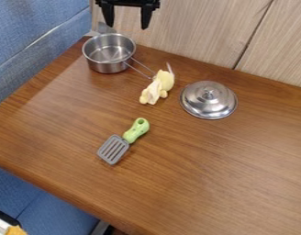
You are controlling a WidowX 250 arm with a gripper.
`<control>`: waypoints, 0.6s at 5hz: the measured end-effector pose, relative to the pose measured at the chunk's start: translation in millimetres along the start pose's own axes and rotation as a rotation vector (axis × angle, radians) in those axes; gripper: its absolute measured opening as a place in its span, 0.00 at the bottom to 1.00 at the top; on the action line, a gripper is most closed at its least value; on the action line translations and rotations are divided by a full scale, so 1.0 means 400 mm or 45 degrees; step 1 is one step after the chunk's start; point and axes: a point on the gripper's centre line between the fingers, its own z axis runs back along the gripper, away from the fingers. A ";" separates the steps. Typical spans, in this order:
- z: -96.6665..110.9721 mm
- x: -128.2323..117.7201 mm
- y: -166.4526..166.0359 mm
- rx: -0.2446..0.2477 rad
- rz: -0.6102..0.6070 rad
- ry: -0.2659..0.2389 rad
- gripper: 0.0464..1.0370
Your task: Move the spatula to the middle left of the table
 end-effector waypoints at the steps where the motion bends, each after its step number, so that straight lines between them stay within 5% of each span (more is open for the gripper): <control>1: -0.037 -0.021 -0.004 0.005 -0.007 0.049 0.96; 2: -0.050 -0.069 -0.006 -0.025 -0.026 0.068 0.96; 3: 0.021 -0.093 -0.007 -0.058 -0.039 0.000 0.96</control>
